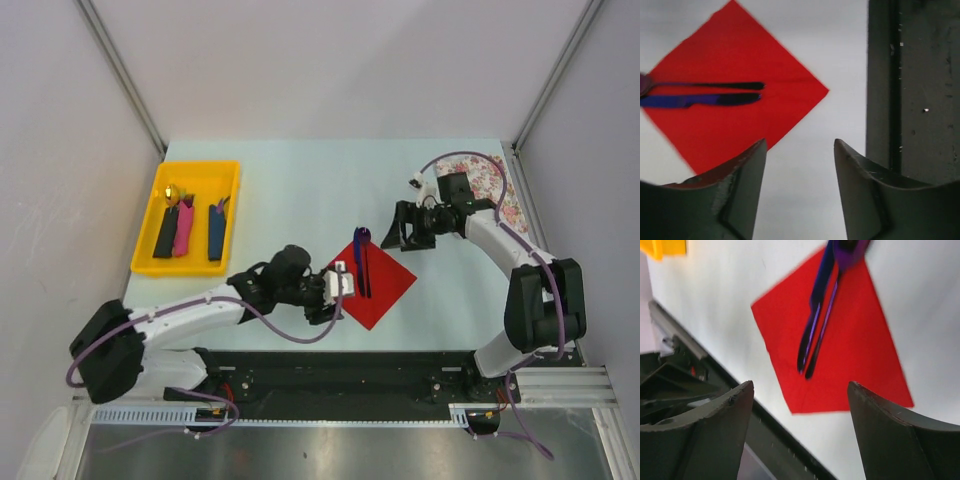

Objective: Place the utensils on the paper napkin and roll it up

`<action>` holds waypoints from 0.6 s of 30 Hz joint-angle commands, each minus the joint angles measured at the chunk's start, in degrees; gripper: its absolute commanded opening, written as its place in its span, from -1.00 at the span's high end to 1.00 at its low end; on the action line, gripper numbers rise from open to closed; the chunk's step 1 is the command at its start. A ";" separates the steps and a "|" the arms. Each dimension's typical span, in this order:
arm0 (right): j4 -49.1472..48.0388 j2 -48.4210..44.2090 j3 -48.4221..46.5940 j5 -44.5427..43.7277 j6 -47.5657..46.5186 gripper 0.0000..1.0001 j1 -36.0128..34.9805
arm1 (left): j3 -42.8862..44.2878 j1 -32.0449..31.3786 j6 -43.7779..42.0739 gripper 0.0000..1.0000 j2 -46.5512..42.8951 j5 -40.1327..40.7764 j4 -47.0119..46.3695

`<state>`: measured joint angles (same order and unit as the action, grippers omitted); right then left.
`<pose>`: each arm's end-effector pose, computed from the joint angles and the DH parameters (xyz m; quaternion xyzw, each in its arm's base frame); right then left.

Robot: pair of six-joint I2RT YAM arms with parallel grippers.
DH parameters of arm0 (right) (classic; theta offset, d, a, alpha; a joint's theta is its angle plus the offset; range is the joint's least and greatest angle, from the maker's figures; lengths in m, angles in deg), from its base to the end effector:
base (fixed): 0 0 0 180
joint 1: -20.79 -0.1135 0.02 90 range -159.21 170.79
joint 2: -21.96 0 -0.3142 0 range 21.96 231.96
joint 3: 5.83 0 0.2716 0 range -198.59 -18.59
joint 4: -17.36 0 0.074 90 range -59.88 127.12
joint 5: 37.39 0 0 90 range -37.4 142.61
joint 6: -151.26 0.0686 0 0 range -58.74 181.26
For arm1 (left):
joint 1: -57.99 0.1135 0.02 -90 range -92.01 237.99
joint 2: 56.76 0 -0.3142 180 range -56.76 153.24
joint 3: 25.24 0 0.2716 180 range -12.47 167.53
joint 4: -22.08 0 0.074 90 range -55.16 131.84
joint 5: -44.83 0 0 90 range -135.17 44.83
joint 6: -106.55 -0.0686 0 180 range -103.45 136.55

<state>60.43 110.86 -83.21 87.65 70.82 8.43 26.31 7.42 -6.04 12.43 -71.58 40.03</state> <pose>0.3388 0.1146 0.2673 -0.1137 0.9059 0.3367 0.2302 0.1526 -0.2336 0.2461 0.5999 0.6331 -0.3047 0.3828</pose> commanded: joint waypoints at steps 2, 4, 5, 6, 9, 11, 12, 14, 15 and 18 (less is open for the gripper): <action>9.77 2.85 3.09 16.27 -10.87 -0.54 3.66 | 5.23 -4.71 -6.76 -0.15 9.46 -4.09 -6.69; 12.84 3.91 3.18 18.03 -12.11 -0.49 4.45 | 7.26 -5.94 -7.73 -0.11 13.33 -4.86 -6.60; 13.72 4.34 3.36 18.13 -13.76 -0.48 4.54 | 8.92 -6.12 -8.17 -0.08 14.39 -5.57 -6.34; 13.73 4.52 3.71 18.04 -14.04 -0.46 4.71 | 9.55 -6.30 -8.17 -0.06 15.44 -5.93 -6.33; 13.73 4.96 4.06 18.65 -13.69 -0.41 4.98 | 11.31 -7.96 -8.52 0.03 19.92 -6.37 -6.51; 12.25 5.05 4.68 18.39 -12.82 -0.40 5.24 | 11.31 -9.11 -9.14 0.13 23.00 -6.11 -7.47; 12.23 5.05 4.77 18.13 -12.99 -0.40 5.33 | 11.40 -9.46 -9.84 0.17 23.88 -6.02 -7.30; 13.02 5.14 4.42 16.81 -13.60 -0.40 5.85 | 12.27 -10.52 -10.81 0.21 26.08 -4.62 -6.17; 13.20 5.31 4.41 16.55 -13.78 -0.39 6.12 | 13.06 -10.78 -11.07 0.23 26.78 -4.35 -5.64; 13.46 5.40 4.33 16.55 -13.78 -0.39 7.00 | 13.69 -11.13 -9.41 0.33 28.19 -5.48 -4.48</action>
<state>72.93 115.84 -78.49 103.50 58.56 14.20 37.20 -3.07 -14.45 39.51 -75.12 35.14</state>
